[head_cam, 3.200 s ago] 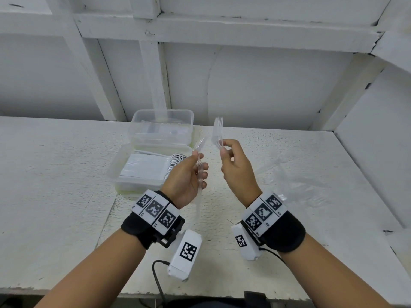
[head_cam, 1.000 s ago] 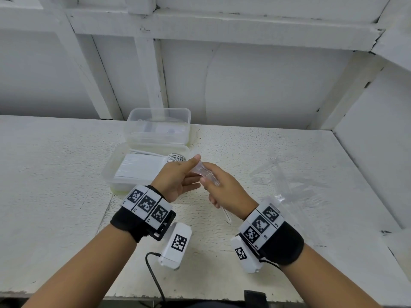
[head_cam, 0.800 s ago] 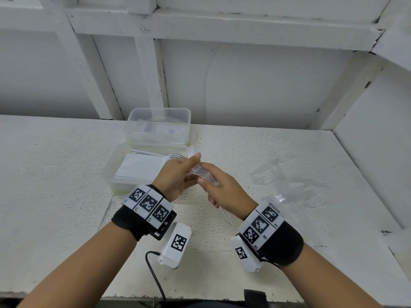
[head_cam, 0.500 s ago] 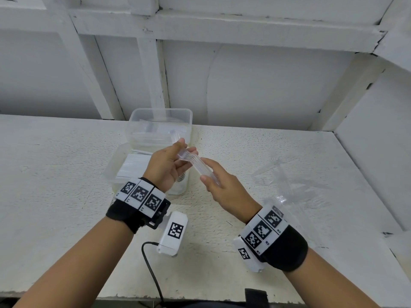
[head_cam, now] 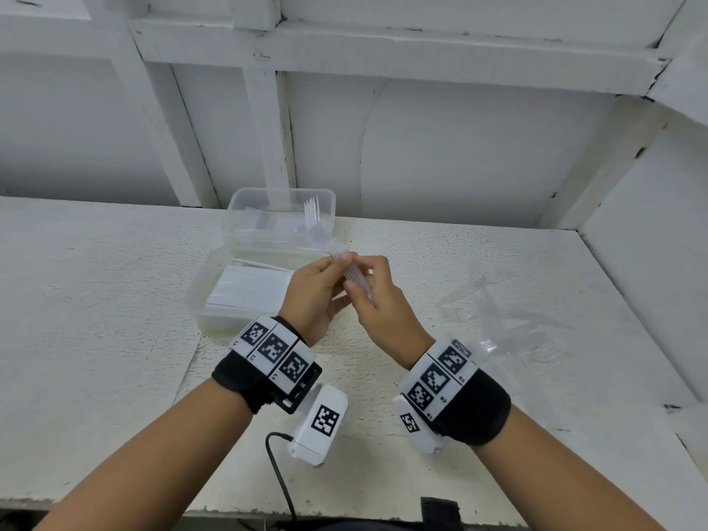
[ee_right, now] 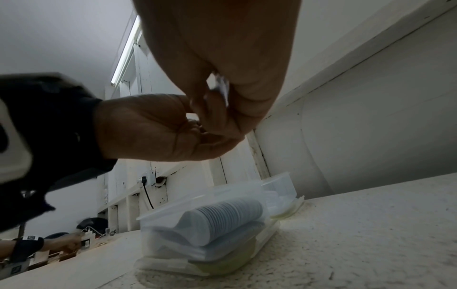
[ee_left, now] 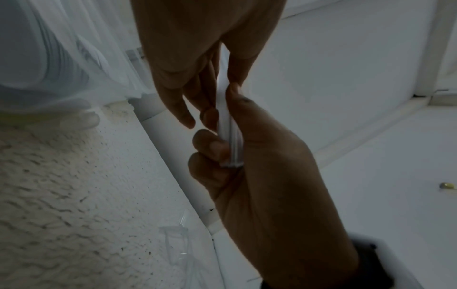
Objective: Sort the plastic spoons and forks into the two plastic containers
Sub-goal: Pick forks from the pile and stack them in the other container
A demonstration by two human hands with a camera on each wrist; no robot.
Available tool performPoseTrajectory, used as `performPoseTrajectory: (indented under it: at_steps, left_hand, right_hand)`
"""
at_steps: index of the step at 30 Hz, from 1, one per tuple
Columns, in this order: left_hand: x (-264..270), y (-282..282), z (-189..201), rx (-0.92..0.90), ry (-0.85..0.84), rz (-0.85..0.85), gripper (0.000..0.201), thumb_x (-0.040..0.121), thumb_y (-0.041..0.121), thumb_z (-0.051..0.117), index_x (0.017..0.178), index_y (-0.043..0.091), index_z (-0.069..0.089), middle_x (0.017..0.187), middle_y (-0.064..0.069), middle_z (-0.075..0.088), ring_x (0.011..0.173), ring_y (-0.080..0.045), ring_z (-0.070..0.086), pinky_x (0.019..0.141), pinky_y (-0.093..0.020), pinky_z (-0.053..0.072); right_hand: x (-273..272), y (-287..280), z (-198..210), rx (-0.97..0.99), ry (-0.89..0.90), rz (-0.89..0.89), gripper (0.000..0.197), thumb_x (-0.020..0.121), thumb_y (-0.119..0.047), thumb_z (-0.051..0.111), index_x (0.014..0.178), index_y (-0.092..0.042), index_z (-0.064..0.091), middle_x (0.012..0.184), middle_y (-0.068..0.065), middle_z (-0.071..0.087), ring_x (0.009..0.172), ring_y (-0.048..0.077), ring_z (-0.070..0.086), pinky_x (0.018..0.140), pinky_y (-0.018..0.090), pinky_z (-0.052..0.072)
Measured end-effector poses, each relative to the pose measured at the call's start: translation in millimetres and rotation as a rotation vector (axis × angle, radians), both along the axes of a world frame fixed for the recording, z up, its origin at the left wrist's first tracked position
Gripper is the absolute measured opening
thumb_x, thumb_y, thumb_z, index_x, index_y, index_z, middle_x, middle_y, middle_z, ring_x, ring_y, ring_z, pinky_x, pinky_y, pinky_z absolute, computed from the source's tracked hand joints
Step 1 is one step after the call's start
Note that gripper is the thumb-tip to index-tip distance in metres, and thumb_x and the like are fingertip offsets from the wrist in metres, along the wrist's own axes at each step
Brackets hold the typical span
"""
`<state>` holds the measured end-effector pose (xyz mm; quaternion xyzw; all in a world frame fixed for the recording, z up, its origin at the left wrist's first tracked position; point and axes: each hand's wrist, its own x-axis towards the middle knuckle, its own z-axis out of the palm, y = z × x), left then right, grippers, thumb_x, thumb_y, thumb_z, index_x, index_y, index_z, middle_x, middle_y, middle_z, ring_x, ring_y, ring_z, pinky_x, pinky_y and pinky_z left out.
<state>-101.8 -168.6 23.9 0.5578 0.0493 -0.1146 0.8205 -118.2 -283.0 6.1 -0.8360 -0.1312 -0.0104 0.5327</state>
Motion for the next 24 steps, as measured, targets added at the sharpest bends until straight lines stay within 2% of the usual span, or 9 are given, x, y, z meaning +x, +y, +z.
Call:
performPoseTrajectory:
  at_steps: [3, 5, 10, 12, 15, 17, 19, 21, 24]
  left_hand:
    - [4.1, 5.8, 4.3, 0.025, -0.003, -0.002, 0.017, 0.095, 0.016, 0.05, 0.092, 0.005, 0.063, 0.071, -0.005, 0.066, 0.065, -0.013, 0.065, 0.063, -0.023, 0.056]
    - [9.3, 15.7, 8.9, 0.067, -0.002, -0.054, 0.015, 0.095, 0.015, 0.049, 0.096, 0.006, 0.061, 0.077, -0.006, 0.067, 0.069, -0.014, 0.067, 0.066, -0.024, 0.057]
    - [26.3, 48.0, 24.6, 0.47, -0.036, -0.37, 0.018, 0.094, 0.018, 0.051, 0.103, 0.007, 0.063, 0.082, -0.003, 0.069, 0.078, -0.014, 0.067, 0.072, -0.028, 0.057]
    - [33.2, 58.3, 29.5, 0.6, -0.052, -0.521, 0.021, 0.091, 0.022, 0.054, 0.103, 0.008, 0.063, 0.085, -0.002, 0.069, 0.078, -0.013, 0.066, 0.075, -0.028, 0.055]
    - [40.7, 69.5, 37.5, 0.729, -0.084, -0.744, 0.029, 0.077, 0.034, 0.062, 0.097, 0.013, 0.065, 0.08, 0.003, 0.069, 0.077, -0.009, 0.065, 0.075, -0.024, 0.053]
    - [44.9, 73.4, 42.8, 0.791, -0.117, -0.855, 0.012, 0.086, 0.023, 0.059, 0.092, 0.016, 0.066, 0.078, 0.006, 0.069, 0.075, -0.006, 0.064, 0.072, -0.02, 0.051]
    - [50.4, 77.0, 47.7, 0.871, -0.157, -0.947, 0.015, 0.093, 0.011, 0.052, 0.093, 0.016, 0.066, 0.077, 0.008, 0.068, 0.074, -0.004, 0.063, 0.071, -0.018, 0.049]
    - [55.4, 81.3, 51.7, 0.95, -0.192, -1.024, 0.017, 0.095, 0.009, 0.049, 0.101, 0.011, 0.065, 0.077, 0.011, 0.068, 0.074, -0.003, 0.061, 0.071, -0.019, 0.047]
    - [62.8, 86.3, 54.6, 1.001, -0.231, -1.08, 0.018, 0.096, 0.009, 0.049, 0.099, 0.014, 0.065, 0.075, 0.011, 0.066, 0.074, -0.004, 0.059, 0.071, -0.018, 0.046]
  right_hand:
    - [-1.8, -3.3, 3.0, -0.064, -0.024, 0.045, 0.035, 0.099, -0.026, 0.043, 0.132, -0.014, 0.038, 0.089, -0.019, 0.05, 0.067, -0.009, 0.053, 0.062, 0.009, 0.04]
    - [-0.8, -10.3, 7.8, -0.165, -0.124, 0.052, 0.035, 0.098, -0.028, 0.043, 0.131, -0.018, 0.044, 0.098, -0.012, 0.055, 0.08, 0.002, 0.054, 0.073, 0.021, 0.047]
    - [15.5, -30.4, 28.8, -0.287, -0.414, -0.091, 0.039, 0.094, -0.032, 0.048, 0.128, -0.013, 0.052, 0.112, 0.008, 0.049, 0.094, 0.014, 0.05, 0.084, 0.028, 0.043]
    - [25.6, -34.6, 37.6, -0.399, -0.585, -0.122, 0.045, 0.09, -0.039, 0.047, 0.128, -0.015, 0.053, 0.118, 0.014, 0.049, 0.104, 0.025, 0.05, 0.089, 0.038, 0.043]
    - [41.0, -34.9, 47.8, -0.641, -0.708, -0.009, 0.048, 0.088, -0.045, 0.045, 0.13, -0.024, 0.052, 0.129, 0.015, 0.048, 0.114, 0.032, 0.046, 0.091, 0.046, 0.038]
    - [47.5, -32.5, 53.6, -0.755, -0.72, 0.184, 0.05, 0.087, -0.046, 0.044, 0.132, -0.025, 0.052, 0.129, 0.014, 0.051, 0.11, 0.031, 0.052, 0.086, 0.047, 0.045]
    - [48.8, -26.5, 57.0, -0.808, -0.617, 0.35, 0.048, 0.09, -0.042, 0.047, 0.135, -0.024, 0.048, 0.127, 0.012, 0.052, 0.096, 0.027, 0.059, 0.076, 0.042, 0.052]
    - [50.7, -21.3, 55.9, -0.827, -0.498, 0.427, 0.046, 0.094, -0.037, 0.049, 0.138, -0.024, 0.044, 0.124, 0.007, 0.053, 0.087, 0.026, 0.059, 0.07, 0.037, 0.05]
    - [53.0, -16.9, 51.0, -0.758, -0.561, 0.454, 0.047, 0.091, -0.04, 0.04, 0.13, -0.015, 0.054, 0.104, 0.009, 0.062, 0.07, 0.03, 0.061, 0.058, 0.033, 0.049]
